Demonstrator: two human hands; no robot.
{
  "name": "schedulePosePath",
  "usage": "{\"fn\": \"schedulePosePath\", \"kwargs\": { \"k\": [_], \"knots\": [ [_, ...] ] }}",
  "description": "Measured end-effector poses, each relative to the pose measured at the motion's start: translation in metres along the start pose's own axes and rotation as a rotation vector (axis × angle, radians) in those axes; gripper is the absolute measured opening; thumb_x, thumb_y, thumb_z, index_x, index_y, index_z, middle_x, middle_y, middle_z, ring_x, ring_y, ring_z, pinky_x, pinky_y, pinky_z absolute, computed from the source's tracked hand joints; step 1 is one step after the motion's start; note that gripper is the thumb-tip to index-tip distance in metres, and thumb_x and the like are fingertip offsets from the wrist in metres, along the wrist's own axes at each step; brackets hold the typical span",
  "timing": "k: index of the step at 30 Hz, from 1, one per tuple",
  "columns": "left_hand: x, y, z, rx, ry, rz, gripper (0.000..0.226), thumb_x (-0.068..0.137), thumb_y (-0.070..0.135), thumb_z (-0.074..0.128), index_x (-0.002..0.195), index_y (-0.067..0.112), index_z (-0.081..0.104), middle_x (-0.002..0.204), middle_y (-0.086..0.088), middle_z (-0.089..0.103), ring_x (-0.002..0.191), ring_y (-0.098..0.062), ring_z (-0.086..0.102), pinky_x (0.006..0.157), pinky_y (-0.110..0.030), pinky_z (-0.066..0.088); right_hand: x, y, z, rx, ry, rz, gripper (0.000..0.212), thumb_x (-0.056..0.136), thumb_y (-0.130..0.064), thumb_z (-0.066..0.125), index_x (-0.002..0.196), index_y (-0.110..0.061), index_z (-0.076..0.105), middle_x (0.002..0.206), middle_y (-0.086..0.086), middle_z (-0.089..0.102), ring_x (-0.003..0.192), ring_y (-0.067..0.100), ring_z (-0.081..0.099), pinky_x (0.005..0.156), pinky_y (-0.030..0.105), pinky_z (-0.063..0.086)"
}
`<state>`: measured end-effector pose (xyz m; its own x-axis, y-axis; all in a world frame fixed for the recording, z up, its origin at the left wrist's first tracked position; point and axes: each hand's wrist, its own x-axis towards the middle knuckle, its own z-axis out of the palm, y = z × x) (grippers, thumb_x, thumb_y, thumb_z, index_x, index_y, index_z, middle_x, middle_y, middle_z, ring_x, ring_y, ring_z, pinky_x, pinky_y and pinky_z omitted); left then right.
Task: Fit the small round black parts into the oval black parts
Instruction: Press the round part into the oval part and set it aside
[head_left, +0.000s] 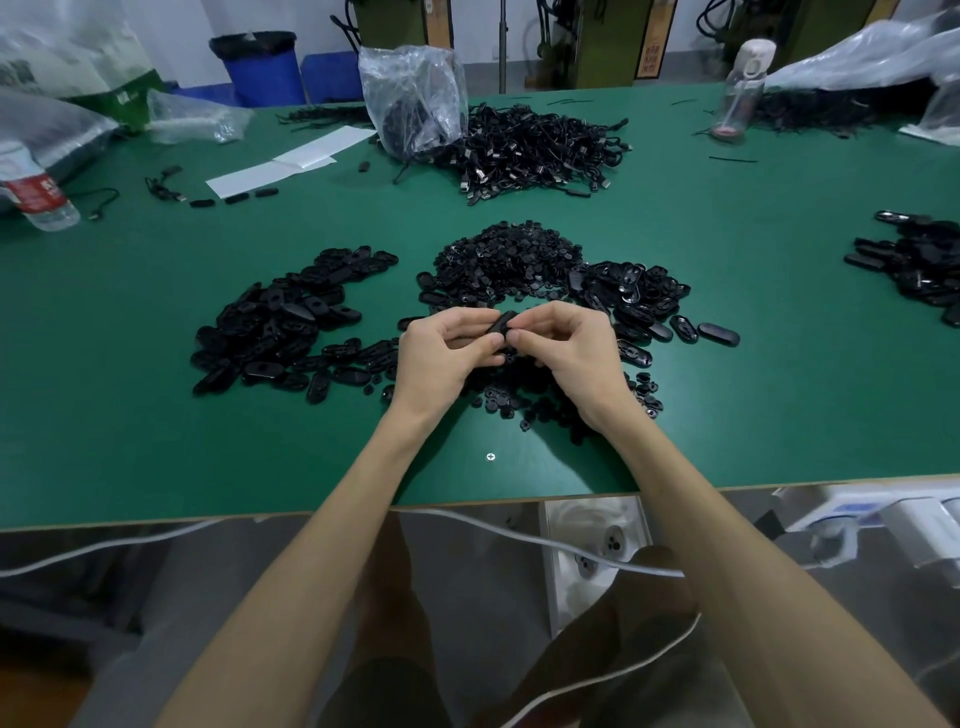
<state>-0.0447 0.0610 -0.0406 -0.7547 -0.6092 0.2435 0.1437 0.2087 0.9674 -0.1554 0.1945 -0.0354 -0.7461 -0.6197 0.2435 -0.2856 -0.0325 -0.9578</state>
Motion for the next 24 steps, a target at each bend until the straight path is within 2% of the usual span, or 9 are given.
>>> {"fn": "schedulePosePath", "kwargs": {
  "k": [3,6,17,24],
  "knots": [
    [0.0001,0.0003,-0.0003,-0.021,-0.012,0.002,0.028,0.088,-0.003,0.078,0.115,0.005,0.075,0.102,-0.01,0.08,0.092,-0.024,0.079,0.079,-0.032,0.064,0.0003,0.0005,0.0007,-0.036,0.015,0.0,0.011,0.083,-0.014,0.086,0.089,-0.016,0.077,0.081,0.002,0.078,0.078,0.018,0.074,0.073,0.03,0.058],
    [0.0001,0.001,0.0002,-0.031,-0.02,0.004,0.029,0.088,-0.005,0.077,0.113,0.01,0.075,0.101,-0.009,0.08,0.092,-0.024,0.079,0.079,-0.032,0.064,0.0007,0.0006,0.0007,-0.032,0.032,0.003,0.01,0.083,-0.013,0.084,0.086,-0.018,0.076,0.08,0.003,0.077,0.075,0.015,0.07,0.07,0.029,0.055],
    [-0.0006,-0.0007,0.0017,0.039,-0.042,0.042,0.027,0.09,-0.004,0.075,0.115,0.006,0.075,0.101,-0.008,0.08,0.093,-0.022,0.079,0.076,-0.035,0.065,0.0021,0.0016,0.0004,-0.068,0.016,-0.008,0.005,0.089,-0.011,0.079,0.09,-0.016,0.077,0.078,-0.006,0.076,0.072,0.003,0.067,0.068,0.019,0.05],
    [0.0,-0.0013,0.0023,0.107,-0.007,0.075,0.026,0.091,-0.004,0.074,0.115,0.006,0.076,0.099,-0.003,0.08,0.091,-0.016,0.078,0.075,-0.03,0.064,0.0019,-0.0003,0.0017,-0.129,0.002,-0.001,0.004,0.091,-0.013,0.076,0.091,-0.016,0.075,0.079,-0.007,0.073,0.071,0.001,0.062,0.07,0.021,0.05]
  ]
}}
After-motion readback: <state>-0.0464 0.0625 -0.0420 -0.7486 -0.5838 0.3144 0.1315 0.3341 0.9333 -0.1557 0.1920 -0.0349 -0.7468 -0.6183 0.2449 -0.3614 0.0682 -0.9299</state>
